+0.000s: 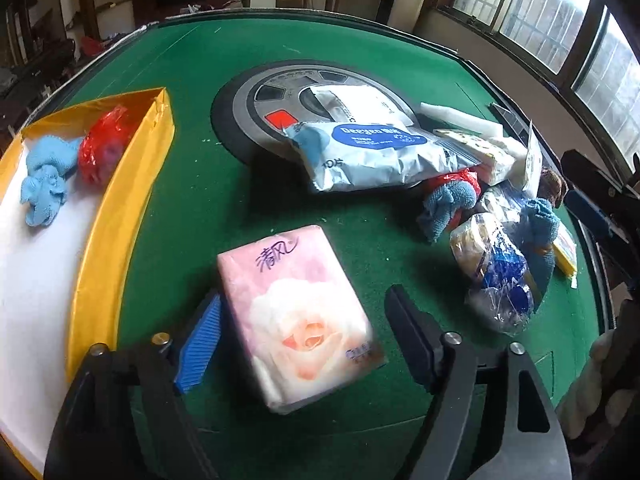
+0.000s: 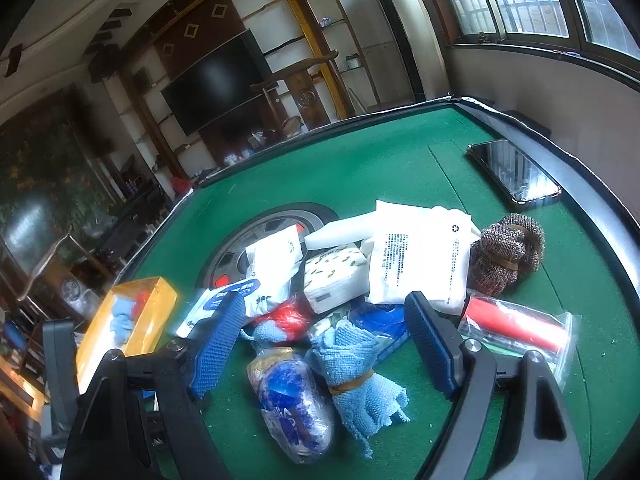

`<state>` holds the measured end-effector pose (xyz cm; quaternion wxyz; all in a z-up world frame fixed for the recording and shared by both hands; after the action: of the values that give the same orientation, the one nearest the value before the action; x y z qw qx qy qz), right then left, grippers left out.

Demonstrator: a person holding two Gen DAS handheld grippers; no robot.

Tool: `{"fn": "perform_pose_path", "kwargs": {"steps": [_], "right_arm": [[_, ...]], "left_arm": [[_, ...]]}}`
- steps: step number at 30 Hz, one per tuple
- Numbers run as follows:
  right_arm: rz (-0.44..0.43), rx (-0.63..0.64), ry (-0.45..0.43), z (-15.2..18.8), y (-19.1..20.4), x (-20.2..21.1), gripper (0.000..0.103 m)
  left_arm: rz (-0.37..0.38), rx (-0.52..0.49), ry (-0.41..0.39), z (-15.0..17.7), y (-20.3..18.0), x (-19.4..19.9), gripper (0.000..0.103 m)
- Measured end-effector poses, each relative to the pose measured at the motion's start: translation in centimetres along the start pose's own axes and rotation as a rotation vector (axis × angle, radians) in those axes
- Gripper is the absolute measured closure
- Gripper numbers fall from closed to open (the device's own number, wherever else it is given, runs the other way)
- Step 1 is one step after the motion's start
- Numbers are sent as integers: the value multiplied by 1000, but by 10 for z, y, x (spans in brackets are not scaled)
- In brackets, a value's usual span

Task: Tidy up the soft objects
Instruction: 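Grasp the pink tissue pack with the left tool, then carry the pink pack toward the tray while the right tool grasps the clear bag of blue items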

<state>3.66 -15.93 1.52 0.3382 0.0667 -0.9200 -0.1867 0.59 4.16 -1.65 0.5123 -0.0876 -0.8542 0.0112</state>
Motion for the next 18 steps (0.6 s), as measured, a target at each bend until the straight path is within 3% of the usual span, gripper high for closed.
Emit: {"fn": "perform_pose_path", "kwargs": {"steps": [1,3,6,10,12,18], "right_arm": [[-4,-2,0,0,-1,0,25],[-5,1,-4,-1,0,1,25],[-10,8,3,0,1,-1,25],[-27,36,9,1,6,-3,25],[-38,66,1,3,12,-1,25],[-57,165,6,14,40,5,25]], "left_arm": [[-19,-21,-17,1,-4,-1,23],[-9,-40,-54,4,-6,2,50],[81,-19,-43,9,-1,11,51],[147,18,-72,19,11,31,51],[209,40,-100,23,17,48,51],[281,71,-201,24,40,99,51]]}}
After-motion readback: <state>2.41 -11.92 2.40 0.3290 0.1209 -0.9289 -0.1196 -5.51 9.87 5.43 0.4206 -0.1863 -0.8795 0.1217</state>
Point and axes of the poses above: each gripper's, at about its wrist camera, not at the fingertips, and x roughly against the way its jaws point, y to its left, z to its underside, the point moved 4 cm from there along -x, roughly the way its jaws point, and after that the axes turned 3 degrees about y, right-handed, at the moved point
